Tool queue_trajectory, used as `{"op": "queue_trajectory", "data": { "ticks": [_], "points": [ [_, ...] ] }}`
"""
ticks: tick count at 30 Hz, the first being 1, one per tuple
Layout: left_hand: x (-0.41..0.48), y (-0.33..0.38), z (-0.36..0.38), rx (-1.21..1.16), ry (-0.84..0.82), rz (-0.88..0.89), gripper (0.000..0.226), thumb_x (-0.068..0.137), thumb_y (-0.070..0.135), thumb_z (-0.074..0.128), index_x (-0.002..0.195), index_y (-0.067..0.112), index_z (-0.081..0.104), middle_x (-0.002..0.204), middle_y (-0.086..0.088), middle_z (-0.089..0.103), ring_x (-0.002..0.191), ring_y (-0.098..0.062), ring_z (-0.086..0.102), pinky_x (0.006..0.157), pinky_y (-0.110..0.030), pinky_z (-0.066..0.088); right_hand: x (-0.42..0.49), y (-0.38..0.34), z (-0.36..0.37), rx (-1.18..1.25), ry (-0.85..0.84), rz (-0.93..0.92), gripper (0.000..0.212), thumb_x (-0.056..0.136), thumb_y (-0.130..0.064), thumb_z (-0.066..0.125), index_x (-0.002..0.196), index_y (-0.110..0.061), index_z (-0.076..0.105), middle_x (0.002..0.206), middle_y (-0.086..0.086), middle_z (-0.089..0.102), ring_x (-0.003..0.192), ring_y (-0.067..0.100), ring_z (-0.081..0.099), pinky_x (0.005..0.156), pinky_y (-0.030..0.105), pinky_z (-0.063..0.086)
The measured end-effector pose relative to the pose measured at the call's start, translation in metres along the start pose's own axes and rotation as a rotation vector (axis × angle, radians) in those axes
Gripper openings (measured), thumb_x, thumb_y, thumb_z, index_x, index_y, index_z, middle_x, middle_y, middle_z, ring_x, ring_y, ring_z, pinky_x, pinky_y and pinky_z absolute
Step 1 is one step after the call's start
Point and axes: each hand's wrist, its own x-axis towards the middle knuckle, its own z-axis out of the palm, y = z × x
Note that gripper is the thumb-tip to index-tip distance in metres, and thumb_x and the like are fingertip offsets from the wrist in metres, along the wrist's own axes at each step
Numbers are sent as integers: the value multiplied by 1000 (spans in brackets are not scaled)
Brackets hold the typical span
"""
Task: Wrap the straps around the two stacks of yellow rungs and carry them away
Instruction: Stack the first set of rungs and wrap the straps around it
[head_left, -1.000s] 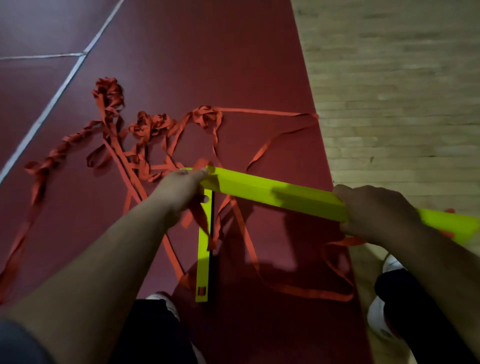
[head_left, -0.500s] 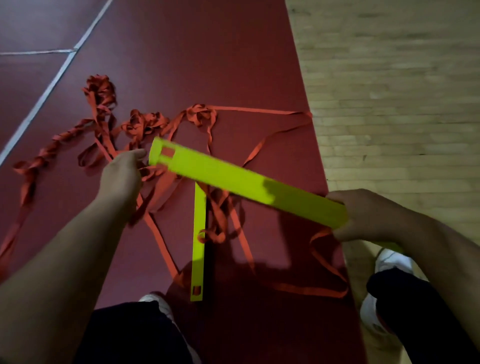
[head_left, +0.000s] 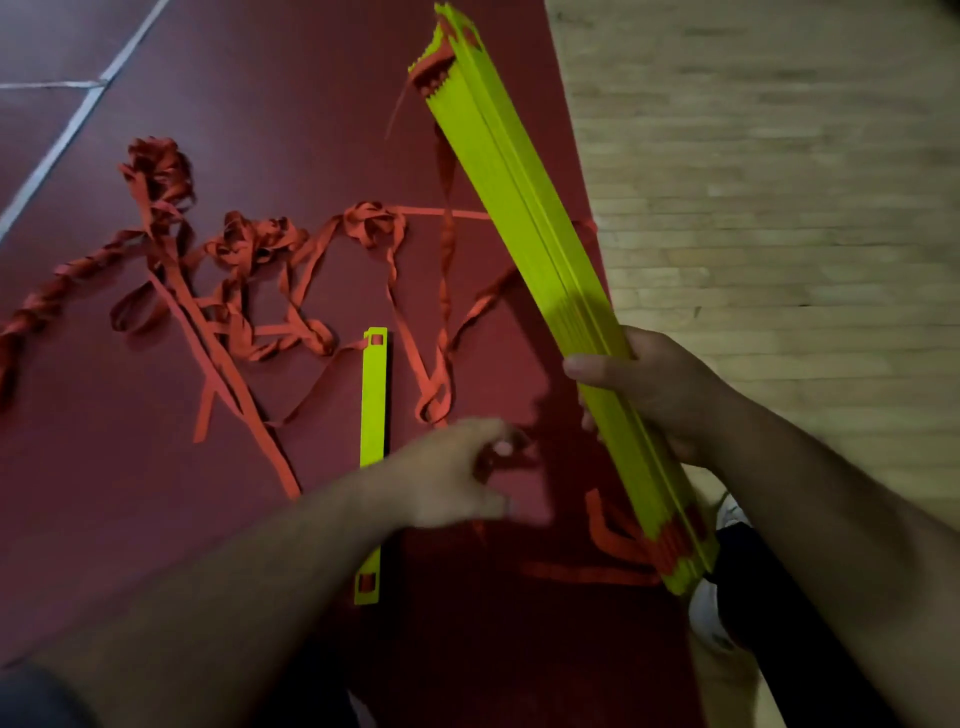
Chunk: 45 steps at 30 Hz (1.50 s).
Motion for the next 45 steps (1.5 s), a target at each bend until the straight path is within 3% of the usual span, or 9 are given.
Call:
{"op": "queue_trajectory", "data": {
  "ticks": [7, 10, 14, 17, 22, 29, 33, 39, 45],
  "points": [
    [14, -2, 47, 131, -136, 90, 116, 67, 41, 89, 157, 35, 15, 147, 1, 31, 134, -16, 36, 103, -17, 33, 5, -15, 13, 274, -33, -107, 53, 73, -27, 78, 117, -11, 54, 70, 8, 57, 56, 22, 56, 52, 34, 49],
    [14, 3, 54, 138, -150, 125, 101, 73, 42, 85, 154, 41, 24, 156, 3, 23, 138, -15, 28, 112, -25, 30, 9, -20, 11, 425, -68, -129, 52, 74, -17, 68, 123, -6, 56, 67, 7, 57, 56, 21, 57, 54, 33, 48],
    [17, 7, 59, 195, -114, 274, 43, 89, 45, 61, 127, 24, 67, 142, 4, 56, 134, -7, 40, 115, -27, 23, 15, -25, 0, 446, -62, -174, 46, 73, -14, 69, 117, -13, 57, 75, 8, 56, 62, 21, 57, 57, 34, 48],
    [17, 9, 56, 48, -50, 175, 32, 94, 36, 53, 119, 21, 67, 122, 7, 68, 109, -2, 59, 97, -24, 45, 17, -24, -8, 448, -44, -164, 42, 71, -13, 70, 112, -13, 58, 75, 9, 57, 63, 23, 59, 60, 35, 49],
    [14, 5, 40, -25, 58, 136, 12, 79, 29, 48, 89, 22, 50, 78, 7, 68, 76, -12, 63, 72, -32, 48, 13, -16, -20, 457, -91, -87, 38, 71, -15, 68, 108, -9, 60, 75, 11, 60, 59, 23, 61, 58, 34, 53],
    [22, -9, 2, -82, 170, 183, 20, 89, 10, 57, 87, 29, 56, 77, 11, 59, 72, 0, 54, 70, -28, 46, 6, -10, -22, 382, -84, -53, 60, 71, -35, 79, 122, -13, 57, 68, 5, 59, 57, 23, 57, 58, 35, 50],
    [22, -10, -17, -116, 162, 130, 18, 87, 21, 53, 80, 36, 60, 80, 18, 63, 80, 4, 59, 78, -19, 46, 3, -12, -20, 379, -97, -53, 95, 43, -60, 92, 120, -17, 56, 65, 6, 54, 50, 20, 52, 53, 33, 46],
    [18, -16, -63, -80, 489, 47, 38, 96, -4, 47, 101, 28, 66, 89, 14, 66, 79, -2, 60, 79, -23, 44, -1, -8, -19, 131, -104, -49, 48, 67, -25, 88, 107, -16, 62, 75, 4, 69, 66, 22, 67, 63, 38, 54],
    [24, -23, -81, -120, 647, -69, 22, 98, 23, 61, 119, 26, 54, 82, 13, 57, 74, -10, 56, 70, -28, 39, 1, 5, -5, 81, -162, -38, 35, 64, -29, 85, 92, -20, 66, 73, 6, 62, 61, 19, 60, 56, 33, 49]
  ]
}}
